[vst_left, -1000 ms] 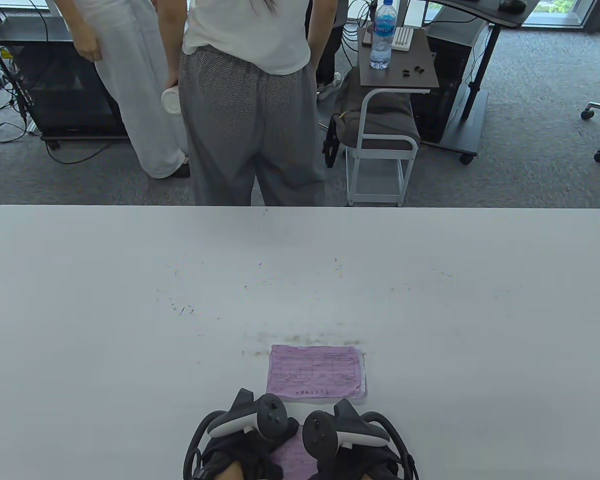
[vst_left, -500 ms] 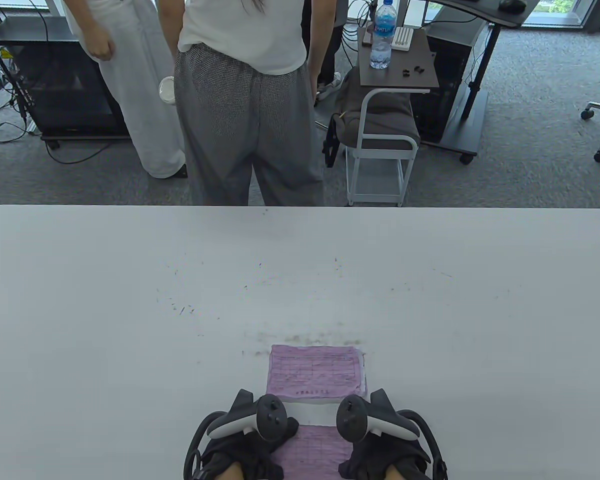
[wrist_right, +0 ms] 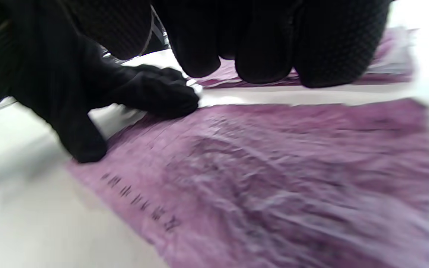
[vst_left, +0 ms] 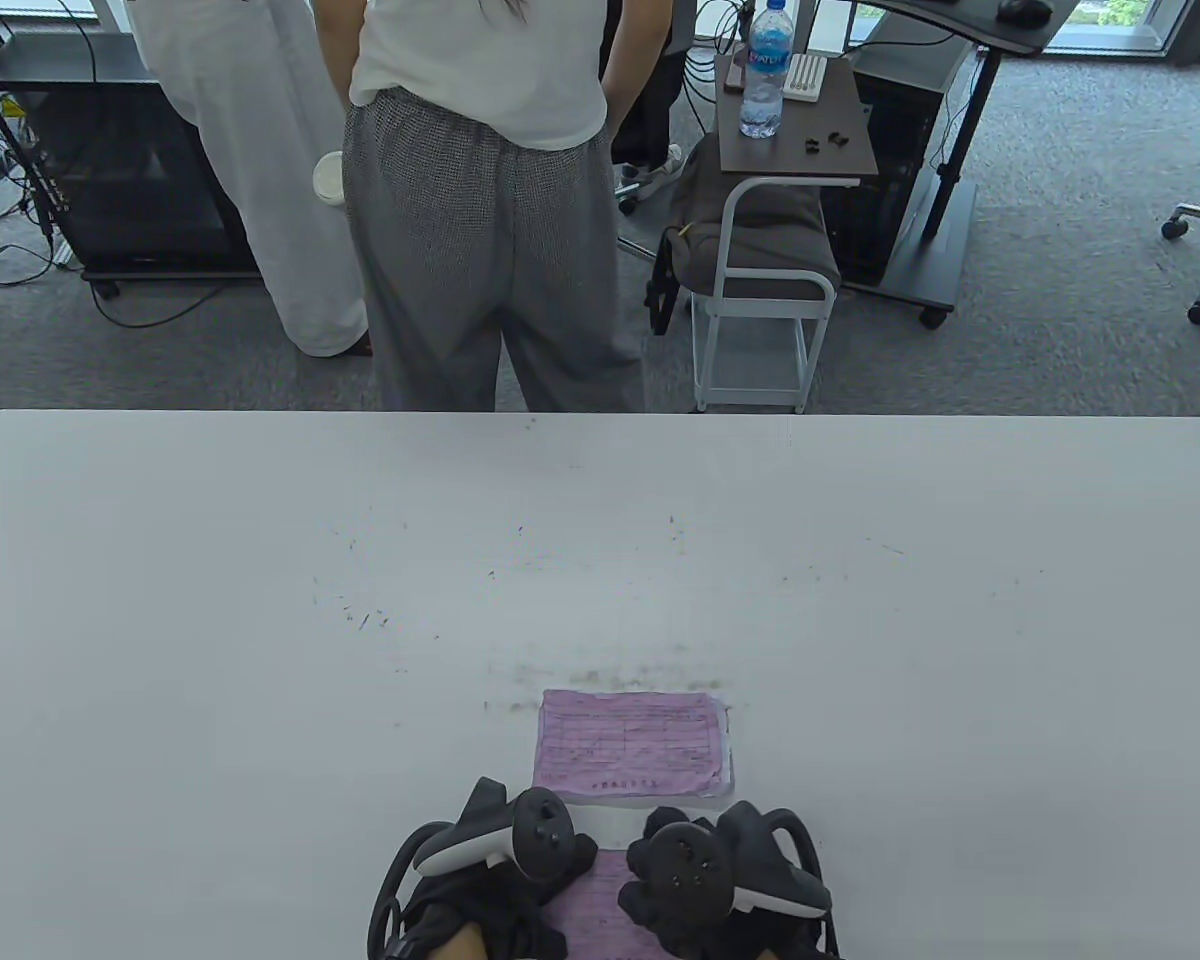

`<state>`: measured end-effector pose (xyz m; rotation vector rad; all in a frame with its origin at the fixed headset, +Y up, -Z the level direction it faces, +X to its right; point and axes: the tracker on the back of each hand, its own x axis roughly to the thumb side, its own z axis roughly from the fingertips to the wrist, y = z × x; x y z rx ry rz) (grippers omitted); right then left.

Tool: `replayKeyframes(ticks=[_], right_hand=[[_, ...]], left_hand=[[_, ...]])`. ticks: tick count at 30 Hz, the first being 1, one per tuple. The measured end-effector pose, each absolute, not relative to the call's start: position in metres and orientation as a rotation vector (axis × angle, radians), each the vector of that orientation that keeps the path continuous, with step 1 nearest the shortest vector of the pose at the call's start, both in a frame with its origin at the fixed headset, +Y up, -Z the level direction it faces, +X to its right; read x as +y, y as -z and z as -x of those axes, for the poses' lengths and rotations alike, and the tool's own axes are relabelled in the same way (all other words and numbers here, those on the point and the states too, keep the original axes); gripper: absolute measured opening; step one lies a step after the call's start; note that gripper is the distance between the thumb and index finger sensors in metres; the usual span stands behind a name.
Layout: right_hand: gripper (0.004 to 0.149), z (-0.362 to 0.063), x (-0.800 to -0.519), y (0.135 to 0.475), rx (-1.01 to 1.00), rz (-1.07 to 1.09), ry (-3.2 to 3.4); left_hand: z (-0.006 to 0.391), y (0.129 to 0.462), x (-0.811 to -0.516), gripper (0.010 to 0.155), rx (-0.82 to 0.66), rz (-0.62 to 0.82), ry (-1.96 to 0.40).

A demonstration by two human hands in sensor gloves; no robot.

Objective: Flatten crumpled invoices and stack

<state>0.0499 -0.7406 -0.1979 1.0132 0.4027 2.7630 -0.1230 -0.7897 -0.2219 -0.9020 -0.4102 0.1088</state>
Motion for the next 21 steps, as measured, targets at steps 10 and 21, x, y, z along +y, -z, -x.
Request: replayKeyframes(ticks=[10, 21], right_hand=[[0.058, -0.028, -0.763, 0.198, 0.848, -0.895, -2.948], [0.045, -0.063, -0.757, 0.211, 0.928, -0.383, -3.069]], left_hand=[[0.123, 0.222, -0.79, 0.081, -0.415, 0.909, -0.111], [0.122, 0.221, -0.79, 0.081, -0.41, 0.91, -0.114]])
